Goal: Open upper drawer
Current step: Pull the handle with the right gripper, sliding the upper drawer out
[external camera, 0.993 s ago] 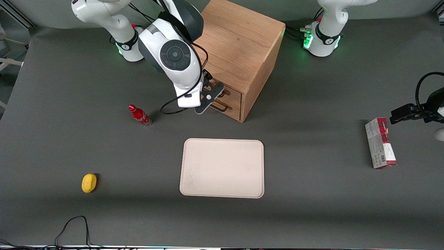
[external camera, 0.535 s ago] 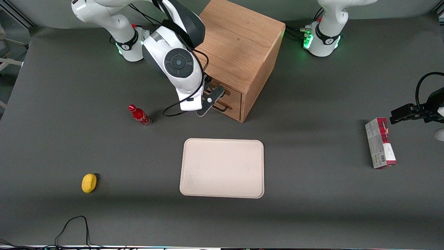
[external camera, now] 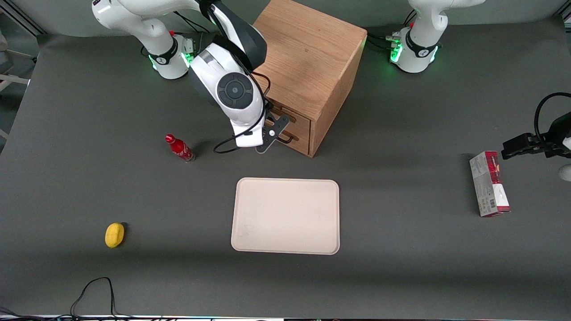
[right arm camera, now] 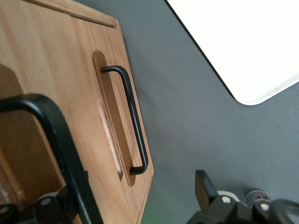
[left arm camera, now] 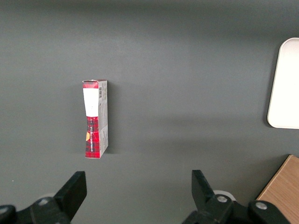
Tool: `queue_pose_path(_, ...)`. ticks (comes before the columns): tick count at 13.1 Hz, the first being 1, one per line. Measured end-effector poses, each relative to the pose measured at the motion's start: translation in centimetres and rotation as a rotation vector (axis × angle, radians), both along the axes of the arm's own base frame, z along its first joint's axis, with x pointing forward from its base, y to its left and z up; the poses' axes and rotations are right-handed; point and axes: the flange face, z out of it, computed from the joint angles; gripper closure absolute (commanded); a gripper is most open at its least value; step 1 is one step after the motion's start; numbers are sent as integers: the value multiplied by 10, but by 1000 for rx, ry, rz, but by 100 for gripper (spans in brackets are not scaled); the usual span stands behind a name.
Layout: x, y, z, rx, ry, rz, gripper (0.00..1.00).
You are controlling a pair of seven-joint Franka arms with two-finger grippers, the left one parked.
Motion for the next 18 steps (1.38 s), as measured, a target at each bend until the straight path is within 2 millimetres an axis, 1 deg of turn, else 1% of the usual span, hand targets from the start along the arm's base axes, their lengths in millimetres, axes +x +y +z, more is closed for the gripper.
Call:
queue_pose_path(1,2,-1,-4,3,0,4,0)
queue_pose_path(4,14,-10,-4,22,-15,11,0)
queue_pose_path(10,46,-44,2,49,-39,-12,0)
queue_pose_path(12,52,-48,4,54,-45,-21,0)
queue_pose_path(16,64,-48,5,69,-55,-16,0)
queue_pose_path(18,73,-56,2,73,-54,-22,0)
